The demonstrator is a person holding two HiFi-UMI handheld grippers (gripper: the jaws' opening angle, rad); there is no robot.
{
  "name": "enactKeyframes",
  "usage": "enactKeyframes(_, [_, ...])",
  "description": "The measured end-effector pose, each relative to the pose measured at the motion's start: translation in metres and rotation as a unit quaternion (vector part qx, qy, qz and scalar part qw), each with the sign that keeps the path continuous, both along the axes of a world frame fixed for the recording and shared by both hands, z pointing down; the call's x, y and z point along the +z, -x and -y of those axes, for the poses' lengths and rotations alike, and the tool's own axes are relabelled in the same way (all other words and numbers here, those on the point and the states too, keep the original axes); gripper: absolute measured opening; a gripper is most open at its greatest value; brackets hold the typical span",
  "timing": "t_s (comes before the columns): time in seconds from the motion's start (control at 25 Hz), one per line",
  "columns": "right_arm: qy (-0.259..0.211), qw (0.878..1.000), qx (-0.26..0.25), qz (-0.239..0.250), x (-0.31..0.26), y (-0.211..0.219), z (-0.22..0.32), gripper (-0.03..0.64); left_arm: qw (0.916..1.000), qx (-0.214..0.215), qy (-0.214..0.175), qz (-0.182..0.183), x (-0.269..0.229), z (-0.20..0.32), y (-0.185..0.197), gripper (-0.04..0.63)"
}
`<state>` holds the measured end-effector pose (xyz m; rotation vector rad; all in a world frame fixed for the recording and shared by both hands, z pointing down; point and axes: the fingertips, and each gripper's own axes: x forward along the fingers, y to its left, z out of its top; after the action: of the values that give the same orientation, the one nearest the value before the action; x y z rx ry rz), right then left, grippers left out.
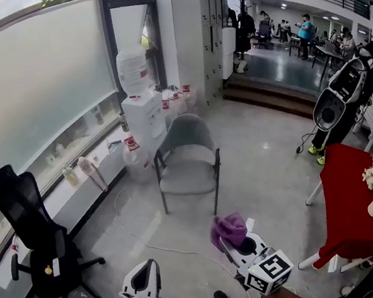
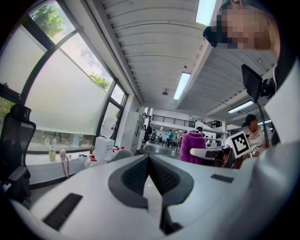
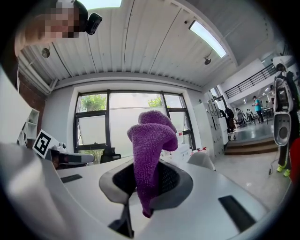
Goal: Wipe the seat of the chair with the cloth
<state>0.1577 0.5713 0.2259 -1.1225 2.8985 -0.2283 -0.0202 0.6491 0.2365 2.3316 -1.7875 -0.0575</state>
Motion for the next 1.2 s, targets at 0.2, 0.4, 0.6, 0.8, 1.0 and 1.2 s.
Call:
enactKeyframes(0.2, [0.004,1.0,-0.001,0.006,0.004,-0.017,0.036,0.066,1.0,-0.005,0.007,0.002,-0.001,0.034,-0.015,0.006])
enactKeyframes(0.4, [-0.004,1.0,-0.007,0.007,0.003,-0.035,0.067,0.066,0.9999,-0.009,0.006,0.011,-0.001,0.069,-0.033,0.006])
enactKeyframes(0.6, [0.0,1.0,-0.016,0.01,0.01,-0.051,0.095,0.066,0.9998,-0.018,-0.002,0.011,0.001,0.095,-0.048,0.006])
enactKeyframes(0.8, [-0.001,1.0,-0.029,0.006,0.013,-0.061,0.118,0.066,0.9996,-0.027,-0.001,0.01,0.002,0.114,-0.06,0.006])
enactKeyframes(1.0, [0.0,0.999,-0.034,0.01,0.014,-0.056,0.136,0.066,0.9995,-0.026,0.009,0.016,0.004,0.13,-0.061,0.006])
enactKeyframes(1.2, [0.011,0.999,-0.03,0.01,0.021,-0.048,0.149,0.066,0.9995,-0.024,0.01,0.016,0.008,0.143,-0.052,0.006])
